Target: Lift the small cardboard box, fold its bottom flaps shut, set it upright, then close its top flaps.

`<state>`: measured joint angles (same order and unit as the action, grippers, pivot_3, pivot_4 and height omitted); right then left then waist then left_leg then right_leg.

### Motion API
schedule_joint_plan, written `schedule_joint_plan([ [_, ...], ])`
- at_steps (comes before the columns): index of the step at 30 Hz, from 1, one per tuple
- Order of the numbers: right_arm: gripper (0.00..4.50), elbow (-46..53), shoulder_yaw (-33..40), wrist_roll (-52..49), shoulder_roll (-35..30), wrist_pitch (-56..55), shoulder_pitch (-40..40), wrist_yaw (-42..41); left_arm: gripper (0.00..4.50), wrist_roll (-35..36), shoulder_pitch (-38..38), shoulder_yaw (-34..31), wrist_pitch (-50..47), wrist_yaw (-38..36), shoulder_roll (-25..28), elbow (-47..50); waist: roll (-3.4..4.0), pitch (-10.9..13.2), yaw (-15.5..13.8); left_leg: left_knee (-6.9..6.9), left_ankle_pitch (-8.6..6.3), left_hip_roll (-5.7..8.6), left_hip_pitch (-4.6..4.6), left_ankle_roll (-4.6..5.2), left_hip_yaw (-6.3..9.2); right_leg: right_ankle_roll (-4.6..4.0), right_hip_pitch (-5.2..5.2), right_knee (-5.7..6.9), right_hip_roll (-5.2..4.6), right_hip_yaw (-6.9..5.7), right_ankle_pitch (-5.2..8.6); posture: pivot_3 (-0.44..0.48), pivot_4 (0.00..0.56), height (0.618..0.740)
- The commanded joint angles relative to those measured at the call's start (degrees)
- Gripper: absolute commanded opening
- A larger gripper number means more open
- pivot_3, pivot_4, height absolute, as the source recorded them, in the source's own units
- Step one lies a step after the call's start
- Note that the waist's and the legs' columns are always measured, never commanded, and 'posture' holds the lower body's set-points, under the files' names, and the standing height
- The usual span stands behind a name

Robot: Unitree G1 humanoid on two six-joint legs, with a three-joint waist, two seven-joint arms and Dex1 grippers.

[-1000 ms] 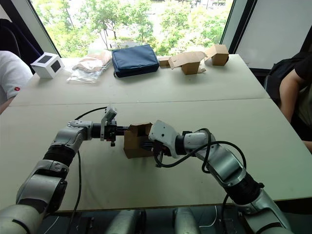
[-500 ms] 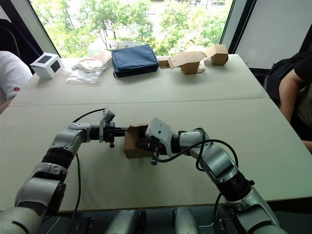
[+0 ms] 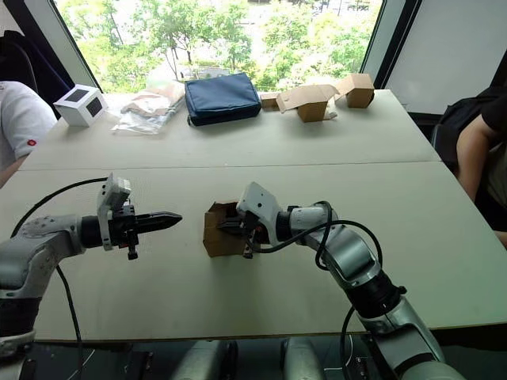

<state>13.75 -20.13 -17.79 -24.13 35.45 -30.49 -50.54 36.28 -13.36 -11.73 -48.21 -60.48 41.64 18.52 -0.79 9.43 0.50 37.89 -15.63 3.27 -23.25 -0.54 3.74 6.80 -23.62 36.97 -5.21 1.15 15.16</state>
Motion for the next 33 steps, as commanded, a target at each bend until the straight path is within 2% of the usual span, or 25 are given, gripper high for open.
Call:
schedule_joint_plan([
  [1,0.00,-0.01,0.60,-0.33,0.85,-1.78,-1.01,-0.62,0.01,2.58,0.62,0.61,-1.23,2.88,-0.65,4.56,0.01,0.00,0.21,-0.01,0.00,0.00,0.00,-0.01,0.00,0.00,-0.02,0.01,0.02,0.00,0.00,0.000,0.150,0.740],
  [10,0.00,-1.27,-0.10,0.63,1.48,-2.79,-1.29,-1.23,0.01,1.37,0.51,6.71,1.76,4.15,-2.18,4.16,0.01,0.00,0.23,-0.05,0.04,-0.02,0.00,-0.06,-0.01,-0.01,-0.06,-0.01,0.10,0.00,0.01,0.000,0.150,0.740],
  [14,0.00,-0.32,0.39,0.44,1.56,-2.59,-1.18,-1.23,0.01,-1.31,0.25,10.28,4.84,3.63,-2.45,1.66,0.01,0.00,0.19,-0.05,0.04,-0.02,0.00,-0.06,-0.01,-0.01,-0.05,-0.02,0.10,-0.02,0.01,0.000,0.150,0.740],
  [19,0.00,6.95,5.16,-7.62,0.31,2.06,-0.66,-3.76,0.01,-1.72,-1.08,11.58,6.70,3.71,-3.54,-1.14,0.02,0.00,0.16,-0.05,0.04,-0.02,-0.01,-0.06,-0.01,-0.01,-0.05,-0.03,0.08,-0.04,0.01,0.000,0.150,0.740],
  [22,0.00,8.11,10.88,-13.46,1.84,7.26,-3.36,-0.53,0.01,-1.47,-1.51,11.85,7.08,3.51,-3.82,-1.73,0.02,0.00,0.17,-0.05,0.04,-0.02,0.00,-0.06,0.00,-0.01,-0.04,-0.04,0.07,0.00,0.01,0.000,0.150,0.740],
  [24,0.00,6.54,12.83,-13.84,2.21,7.93,-5.81,1.35,0.01,-1.20,-1.81,11.76,7.15,3.57,-3.99,-2.06,0.02,0.00,0.18,-0.06,0.04,-0.02,0.00,-0.06,0.00,-0.01,-0.05,-0.04,0.06,0.02,0.01,0.000,0.150,0.740],
  [28,0.00,0.81,10.26,-6.64,1.80,5.20,-9.43,6.04,0.01,-1.14,-1.97,11.78,7.15,3.71,-4.18,-2.09,0.02,0.00,0.17,-0.09,0.04,-0.02,0.00,-0.06,0.00,-0.01,-0.06,-0.04,0.06,0.01,0.01,0.000,0.150,0.740],
  [33,0.00,-4.54,1.73,2.97,0.31,-2.06,-10.03,5.14,0.01,-1.14,-1.87,11.84,7.17,4.29,-4.54,-1.61,0.02,0.00,0.24,-0.11,0.04,-0.01,-0.01,-0.06,-0.05,-0.02,-0.10,-0.04,0.06,-0.02,0.01,0.000,0.150,0.740],
])
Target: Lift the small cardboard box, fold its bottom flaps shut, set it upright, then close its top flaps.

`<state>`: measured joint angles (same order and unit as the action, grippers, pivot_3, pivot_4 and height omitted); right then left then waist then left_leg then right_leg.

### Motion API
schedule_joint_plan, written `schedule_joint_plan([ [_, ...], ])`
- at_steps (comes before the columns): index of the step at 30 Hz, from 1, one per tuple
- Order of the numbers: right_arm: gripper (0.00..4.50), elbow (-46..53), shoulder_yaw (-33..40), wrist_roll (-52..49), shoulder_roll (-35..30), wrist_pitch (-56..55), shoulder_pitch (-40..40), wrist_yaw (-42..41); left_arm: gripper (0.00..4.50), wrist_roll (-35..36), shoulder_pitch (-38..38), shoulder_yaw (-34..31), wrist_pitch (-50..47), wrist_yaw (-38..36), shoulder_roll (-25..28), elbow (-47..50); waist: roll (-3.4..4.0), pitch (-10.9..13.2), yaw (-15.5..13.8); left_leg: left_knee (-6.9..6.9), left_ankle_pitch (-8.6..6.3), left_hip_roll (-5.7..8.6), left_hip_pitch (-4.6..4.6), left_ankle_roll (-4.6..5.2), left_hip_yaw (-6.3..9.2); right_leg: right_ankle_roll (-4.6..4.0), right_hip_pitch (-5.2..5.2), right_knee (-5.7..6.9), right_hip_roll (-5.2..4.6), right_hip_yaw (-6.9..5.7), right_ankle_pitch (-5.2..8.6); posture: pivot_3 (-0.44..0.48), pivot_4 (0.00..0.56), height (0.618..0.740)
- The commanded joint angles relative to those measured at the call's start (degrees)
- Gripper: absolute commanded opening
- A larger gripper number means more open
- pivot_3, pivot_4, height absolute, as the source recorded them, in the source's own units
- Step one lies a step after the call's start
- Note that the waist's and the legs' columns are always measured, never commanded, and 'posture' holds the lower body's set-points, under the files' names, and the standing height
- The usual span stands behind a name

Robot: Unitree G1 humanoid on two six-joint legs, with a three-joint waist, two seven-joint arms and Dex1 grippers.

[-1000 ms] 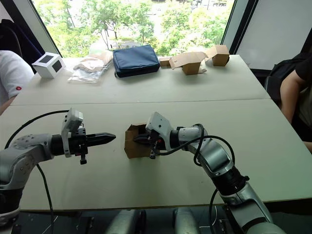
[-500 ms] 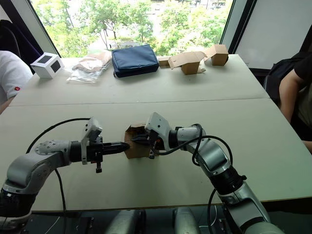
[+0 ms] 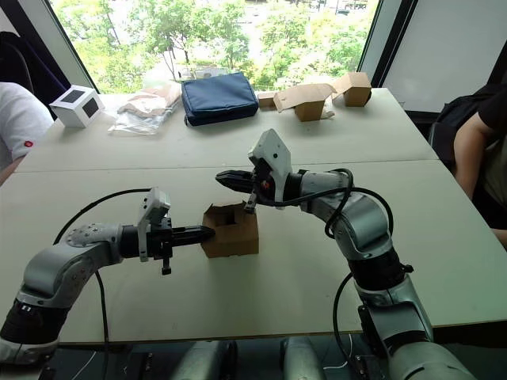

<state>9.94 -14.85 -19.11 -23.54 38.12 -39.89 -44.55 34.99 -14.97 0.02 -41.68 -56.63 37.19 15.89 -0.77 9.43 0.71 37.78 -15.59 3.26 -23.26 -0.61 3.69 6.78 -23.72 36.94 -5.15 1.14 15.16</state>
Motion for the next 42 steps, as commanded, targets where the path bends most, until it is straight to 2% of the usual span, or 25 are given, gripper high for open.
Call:
schedule_joint_plan([
  [1,0.00,-0.93,-4.63,5.14,-0.31,-5.51,-0.32,-1.15,0.01,0.09,-0.15,0.13,0.71,0.41,-0.05,1.13,0.00,0.00,0.08,-0.01,0.00,0.00,-0.01,0.00,-0.02,0.00,-0.02,0.00,0.00,0.00,0.00,0.000,0.150,0.740],
  [15,0.00,3.81,-5.87,6.28,-1.51,-4.25,5.63,-2.92,0.01,0.71,-2.01,-1.29,1.21,-0.98,1.57,-0.89,0.00,0.00,0.03,-0.05,0.01,-0.01,0.00,-0.01,-0.01,0.00,-0.03,0.00,0.04,0.01,0.00,0.000,0.150,0.740],
  [21,0.00,3.65,-5.78,7.18,-1.19,-4.78,6.06,-2.33,0.01,-0.34,-6.20,-1.63,3.39,1.74,-1.94,-5.93,-0.01,0.00,-0.08,-0.04,0.01,0.00,0.00,-0.02,-0.01,0.00,-0.02,0.00,0.09,-0.01,0.00,0.000,0.150,0.740],
  [29,0.00,5.32,-4.89,6.85,-0.99,-5.65,6.20,-2.06,0.01,-5.99,-9.37,2.23,9.01,2.83,-6.56,-12.86,-0.01,0.00,-0.01,-0.04,0.03,0.01,-0.01,-0.04,-0.02,0.01,-0.03,0.01,0.12,0.00,0.00,0.000,0.150,0.740],
  [37,0.00,13.17,-3.57,4.52,-4.27,-5.71,10.42,-4.81,0.01,-4.79,-8.64,1.36,7.83,2.76,-8.22,-12.03,-0.02,0.00,-0.08,-0.04,0.03,0.02,0.00,-0.04,-0.01,0.01,0.01,-0.01,0.11,-0.01,0.00,0.000,0.150,0.740],
  [42,0.00,13.23,-5.40,6.23,-5.00,-6.70,12.36,-4.96,0.01,-4.20,-8.46,0.86,6.99,2.92,-8.34,-11.56,-0.02,0.00,-0.03,-0.04,0.03,0.00,0.01,-0.04,-0.01,0.01,0.00,0.00,0.12,-0.01,0.00,0.000,0.150,0.740],
])
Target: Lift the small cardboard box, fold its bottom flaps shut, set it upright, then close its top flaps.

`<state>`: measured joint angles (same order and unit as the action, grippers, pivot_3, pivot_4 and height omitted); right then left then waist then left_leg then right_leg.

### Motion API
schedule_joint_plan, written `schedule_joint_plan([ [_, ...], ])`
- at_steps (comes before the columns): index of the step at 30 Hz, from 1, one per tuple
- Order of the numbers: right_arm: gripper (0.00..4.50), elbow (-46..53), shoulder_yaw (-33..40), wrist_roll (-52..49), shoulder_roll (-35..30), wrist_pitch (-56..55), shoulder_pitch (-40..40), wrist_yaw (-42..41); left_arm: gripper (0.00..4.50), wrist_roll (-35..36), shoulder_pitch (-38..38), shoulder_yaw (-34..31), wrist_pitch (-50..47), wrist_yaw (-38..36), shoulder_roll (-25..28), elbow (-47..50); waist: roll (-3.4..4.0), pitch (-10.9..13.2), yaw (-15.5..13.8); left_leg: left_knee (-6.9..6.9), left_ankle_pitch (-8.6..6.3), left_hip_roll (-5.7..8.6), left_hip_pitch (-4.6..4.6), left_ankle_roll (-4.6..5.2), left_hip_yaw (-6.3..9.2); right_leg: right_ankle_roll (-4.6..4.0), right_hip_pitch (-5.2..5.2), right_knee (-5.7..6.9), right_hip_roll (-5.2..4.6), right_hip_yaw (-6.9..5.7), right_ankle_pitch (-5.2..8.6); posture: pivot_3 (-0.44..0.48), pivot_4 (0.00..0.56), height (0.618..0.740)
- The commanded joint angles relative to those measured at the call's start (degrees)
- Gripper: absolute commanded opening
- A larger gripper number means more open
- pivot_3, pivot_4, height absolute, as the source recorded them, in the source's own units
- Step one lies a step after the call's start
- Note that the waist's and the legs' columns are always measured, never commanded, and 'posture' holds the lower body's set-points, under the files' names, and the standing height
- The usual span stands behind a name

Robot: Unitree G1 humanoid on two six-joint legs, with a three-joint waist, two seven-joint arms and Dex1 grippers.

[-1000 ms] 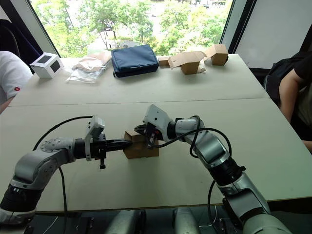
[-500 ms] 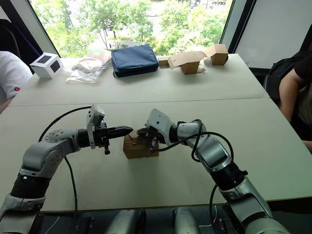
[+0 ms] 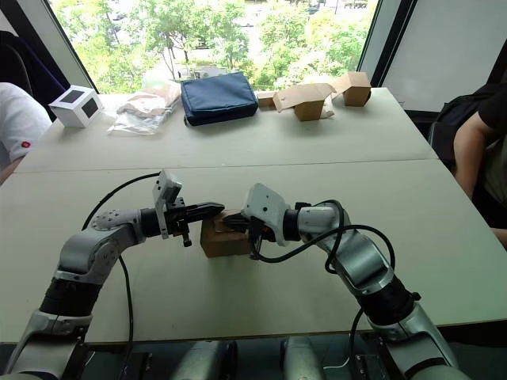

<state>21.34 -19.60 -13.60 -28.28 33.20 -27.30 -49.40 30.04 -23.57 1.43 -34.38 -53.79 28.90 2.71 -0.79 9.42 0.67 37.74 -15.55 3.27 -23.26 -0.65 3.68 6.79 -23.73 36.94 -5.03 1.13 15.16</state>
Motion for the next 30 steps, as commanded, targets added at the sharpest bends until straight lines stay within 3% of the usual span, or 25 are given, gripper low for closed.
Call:
schedule_joint_plan([
  [1,0.00,1.48,-0.98,1.20,-0.27,-2.09,-0.17,-0.08,0.01,1.02,0.11,-0.71,-0.63,0.16,-0.06,1.80,0.00,0.00,0.01,0.00,0.00,0.00,0.00,0.00,0.00,0.00,0.00,0.00,0.00,0.00,0.00,0.000,0.150,0.740],
  [30,0.00,-7.09,-5.48,11.63,0.26,-10.43,-0.63,0.18,0.01,3.05,0.78,-1.31,-3.17,1.94,0.30,4.35,-0.01,0.00,-0.06,0.01,0.01,0.00,0.04,-0.01,0.00,0.00,0.05,0.00,0.00,-0.01,0.00,0.000,0.150,0.740],
])
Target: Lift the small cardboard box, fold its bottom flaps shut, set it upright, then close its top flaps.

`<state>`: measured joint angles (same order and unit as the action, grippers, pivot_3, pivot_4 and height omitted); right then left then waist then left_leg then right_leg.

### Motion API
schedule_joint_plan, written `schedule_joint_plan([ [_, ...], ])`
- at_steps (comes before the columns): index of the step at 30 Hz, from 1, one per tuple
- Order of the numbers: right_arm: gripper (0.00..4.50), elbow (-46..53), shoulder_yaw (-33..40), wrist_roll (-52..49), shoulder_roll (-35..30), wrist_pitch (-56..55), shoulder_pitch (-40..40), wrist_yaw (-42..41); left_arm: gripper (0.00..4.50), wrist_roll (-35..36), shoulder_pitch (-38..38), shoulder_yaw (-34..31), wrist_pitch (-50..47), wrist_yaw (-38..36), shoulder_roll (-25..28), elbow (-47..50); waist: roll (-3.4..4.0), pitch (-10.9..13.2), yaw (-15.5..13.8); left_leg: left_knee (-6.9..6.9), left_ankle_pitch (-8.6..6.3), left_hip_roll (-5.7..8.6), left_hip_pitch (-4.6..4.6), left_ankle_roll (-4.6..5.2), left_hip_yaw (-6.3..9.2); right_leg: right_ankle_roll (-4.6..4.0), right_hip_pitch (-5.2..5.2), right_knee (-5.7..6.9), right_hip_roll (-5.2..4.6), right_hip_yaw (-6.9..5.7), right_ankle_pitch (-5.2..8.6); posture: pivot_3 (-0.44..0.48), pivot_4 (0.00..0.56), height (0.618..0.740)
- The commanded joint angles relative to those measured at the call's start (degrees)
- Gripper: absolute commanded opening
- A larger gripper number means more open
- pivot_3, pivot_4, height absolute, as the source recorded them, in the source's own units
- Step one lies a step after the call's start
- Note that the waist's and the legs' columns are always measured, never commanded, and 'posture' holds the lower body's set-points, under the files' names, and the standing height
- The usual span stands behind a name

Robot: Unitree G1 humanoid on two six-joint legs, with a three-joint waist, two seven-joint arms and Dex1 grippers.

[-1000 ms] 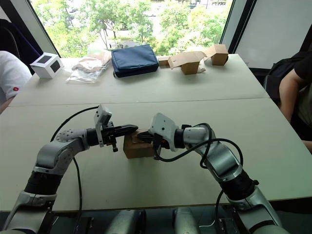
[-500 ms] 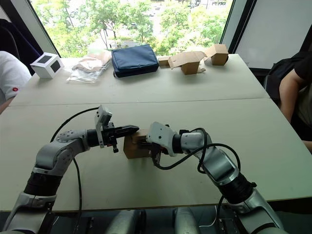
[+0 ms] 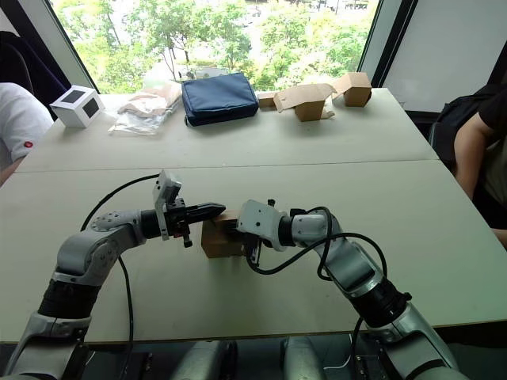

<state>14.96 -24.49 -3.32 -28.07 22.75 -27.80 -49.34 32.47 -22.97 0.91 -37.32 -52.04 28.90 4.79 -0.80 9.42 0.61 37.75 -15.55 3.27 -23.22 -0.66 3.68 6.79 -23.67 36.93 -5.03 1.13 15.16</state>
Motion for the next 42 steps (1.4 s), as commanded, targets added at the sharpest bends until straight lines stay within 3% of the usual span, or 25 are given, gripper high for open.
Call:
schedule_joint_plan([
  [1,0.00,-0.77,-0.55,1.50,0.21,-0.01,-0.16,0.22,0.01,0.59,0.27,-0.72,-0.18,0.22,0.28,2.35,0.00,0.00,0.00,0.00,0.00,0.00,0.00,0.00,0.00,0.00,0.00,0.00,0.00,0.00,0.00,0.000,0.150,0.740],
  [14,0.00,-1.88,0.22,2.22,1.65,-0.23,-0.86,0.30,0.01,0.60,0.13,-0.49,0.10,-0.21,0.76,2.75,0.00,0.00,0.02,0.00,0.00,0.00,0.02,0.00,0.00,0.00,0.02,0.00,0.00,0.00,0.00,0.000,0.150,0.740],
  [31,0.00,6.36,7.70,-10.10,2.02,11.00,1.50,-2.10,0.01,-5.80,0.63,4.24,5.22,-3.92,3.95,2.75,0.00,0.00,-0.01,-0.02,0.00,0.00,0.02,0.00,0.01,-0.01,0.02,-0.03,-0.02,0.00,0.00,0.000,0.150,0.740],
  [35,0.00,6.33,10.62,-12.30,2.80,12.82,1.23,-0.20,0.01,-3.34,-0.06,2.34,3.37,-3.46,3.07,3.78,0.00,0.00,-0.01,-0.02,0.00,0.00,0.02,0.01,0.02,0.00,0.02,-0.04,-0.06,0.01,0.00,0.000,0.150,0.740],
  [42,0.00,3.18,9.62,-10.32,3.35,11.34,-0.26,2.52,0.01,-1.02,-0.46,1.34,0.36,-2.05,3.10,8.14,0.00,0.00,0.08,-0.04,0.00,-0.01,0.01,0.01,0.03,0.00,0.00,-0.04,-0.06,0.01,0.00,0.000,0.150,0.740],
])
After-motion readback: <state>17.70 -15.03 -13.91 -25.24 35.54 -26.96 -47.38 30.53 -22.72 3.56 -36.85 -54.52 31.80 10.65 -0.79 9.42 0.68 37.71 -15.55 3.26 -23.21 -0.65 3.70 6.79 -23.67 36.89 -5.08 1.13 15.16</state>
